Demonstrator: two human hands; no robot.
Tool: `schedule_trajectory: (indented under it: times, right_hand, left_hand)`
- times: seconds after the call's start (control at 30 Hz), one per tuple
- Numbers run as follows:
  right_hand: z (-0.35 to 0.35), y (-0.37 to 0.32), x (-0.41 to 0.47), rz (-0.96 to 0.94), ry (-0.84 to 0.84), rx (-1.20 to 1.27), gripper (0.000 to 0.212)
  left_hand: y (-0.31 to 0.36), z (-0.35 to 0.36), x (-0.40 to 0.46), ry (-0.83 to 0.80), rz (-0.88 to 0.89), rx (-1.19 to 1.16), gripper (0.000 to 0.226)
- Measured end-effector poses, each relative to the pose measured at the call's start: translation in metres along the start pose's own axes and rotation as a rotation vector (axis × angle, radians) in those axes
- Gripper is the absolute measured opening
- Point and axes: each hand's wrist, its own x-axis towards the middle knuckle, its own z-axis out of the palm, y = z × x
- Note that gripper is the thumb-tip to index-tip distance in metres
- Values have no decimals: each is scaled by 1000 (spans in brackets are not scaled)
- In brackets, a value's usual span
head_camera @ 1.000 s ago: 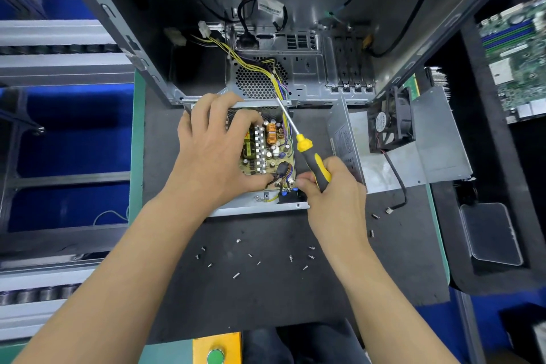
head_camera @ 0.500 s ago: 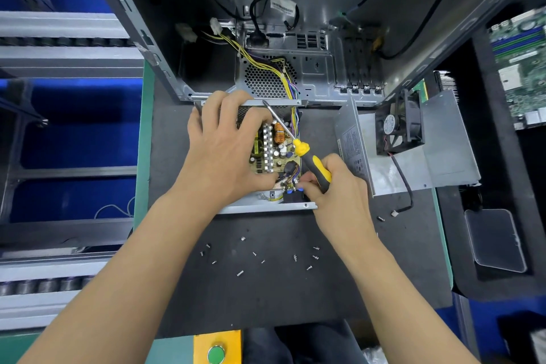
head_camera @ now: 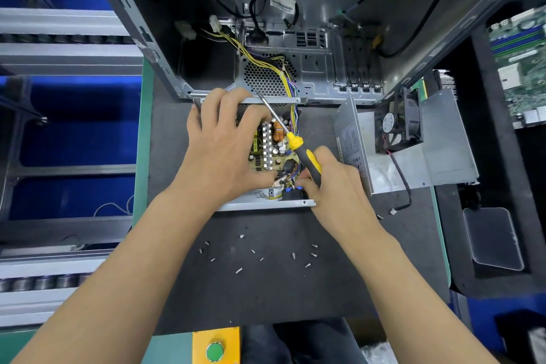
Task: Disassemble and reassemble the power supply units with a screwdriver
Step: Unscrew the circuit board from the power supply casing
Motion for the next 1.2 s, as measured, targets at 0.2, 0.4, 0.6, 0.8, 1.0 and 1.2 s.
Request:
schedule_trajectory:
  times: [0.2,0.4,0.6,0.8,1.0,1.2]
  right_hand:
    - [3,4,2,10,28,58,24]
    - [10,6,-5,-40,135,-7,32]
    - [10,6,-9,-17,141,58,26]
    - [-1,0,-12,84,130,108,16]
    - [-40,-23,-41,54,313,262,44]
    - [-89,-8,-55,-59,391,163,6]
  left_hand:
    - [1,-1,-1,-7,1,-9,78]
    - [0,0,-1,-1,18,11,80]
    - [1,-1,-2,1,17,13,78]
    - [2,-3,-2,-5,2,9,78]
    - [2,-7,-2,-87,2,82,81]
    - [14,-26,8,-70,243,101,71]
